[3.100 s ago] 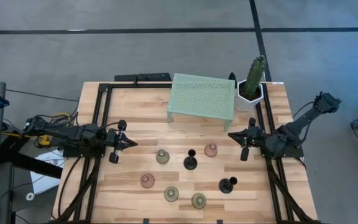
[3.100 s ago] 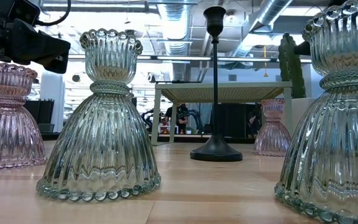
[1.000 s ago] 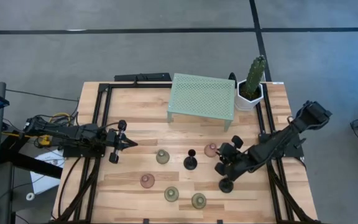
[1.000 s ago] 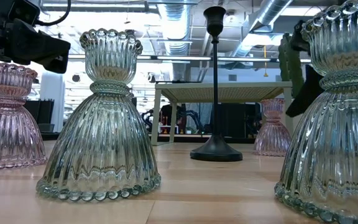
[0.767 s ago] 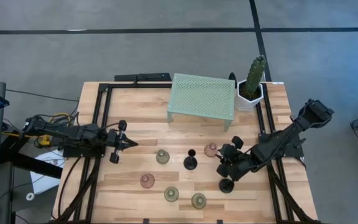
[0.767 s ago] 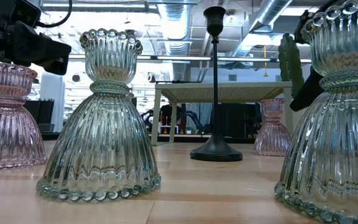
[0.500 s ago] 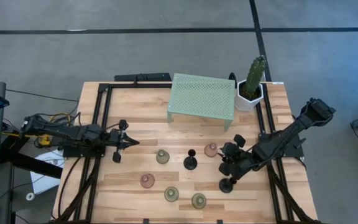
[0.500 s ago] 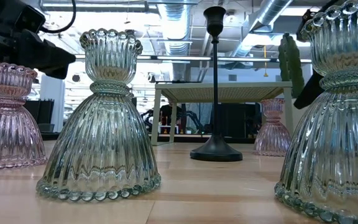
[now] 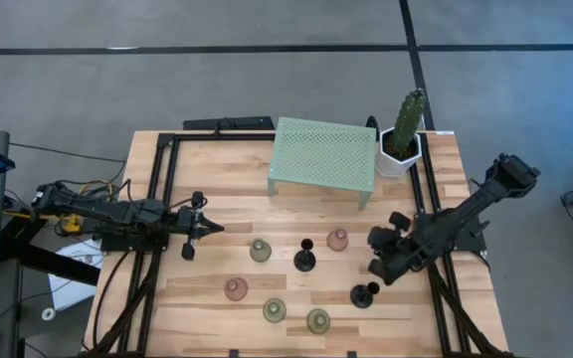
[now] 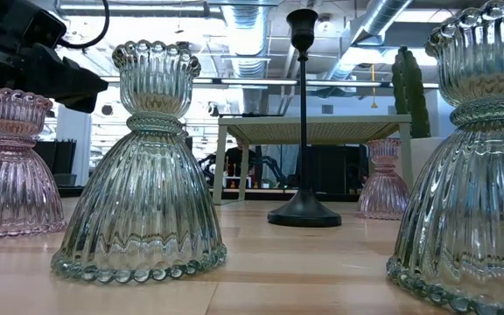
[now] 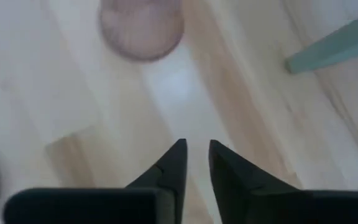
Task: Pick & Place candle stick holders
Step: Put the right black candle holder on the shelf
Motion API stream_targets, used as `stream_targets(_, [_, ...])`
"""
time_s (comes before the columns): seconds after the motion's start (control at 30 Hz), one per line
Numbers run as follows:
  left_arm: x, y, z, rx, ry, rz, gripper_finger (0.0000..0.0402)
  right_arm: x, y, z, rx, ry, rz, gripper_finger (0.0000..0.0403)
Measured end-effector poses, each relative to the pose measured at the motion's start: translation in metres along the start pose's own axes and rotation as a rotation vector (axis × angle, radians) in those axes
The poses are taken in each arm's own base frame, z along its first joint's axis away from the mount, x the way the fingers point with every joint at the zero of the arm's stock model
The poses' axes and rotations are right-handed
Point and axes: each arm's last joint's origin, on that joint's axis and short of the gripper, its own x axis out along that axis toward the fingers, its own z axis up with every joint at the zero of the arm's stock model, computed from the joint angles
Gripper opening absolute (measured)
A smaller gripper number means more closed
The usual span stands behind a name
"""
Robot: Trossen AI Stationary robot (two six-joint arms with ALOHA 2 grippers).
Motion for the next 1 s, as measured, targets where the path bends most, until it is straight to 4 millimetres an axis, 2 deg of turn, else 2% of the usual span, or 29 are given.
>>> stream_targets(0.13, [0.000,0.000,0.000,0.000,-0.002,0.000,0.0006,-0.018,-0.005,-0.011,-0.057,-0.012,0.057,0.0007])
stream_targets(0.37, [0.000,0.001,0.000,0.000,0.001,0.034,0.0006,-0.049,-0.016,-0.036,-0.112,-0.181,0.147,0.0001])
stream_targets(0.53, [0.000,0.001,0.000,0.000,0.001,0.039,0.0006,-0.053,-0.020,-0.064,-0.118,-0.287,0.289,0.0000])
stream_targets(0.77, [0.000,0.001,0.000,0.000,0.001,0.039,0.0006,-0.053,-0.005,-0.098,-0.117,-0.369,0.567,0.0000])
stream_targets(0.9, [0.000,0.001,0.000,-0.004,0.001,0.038,0.0006,-0.061,0.006,-0.104,-0.111,-0.514,0.665,0.0000])
stream_targets(1.0, [0.000,0.001,0.000,-0.032,0.000,0.038,0.0006,-0.063,0.013,-0.105,-0.114,-0.545,0.684,0.0000])
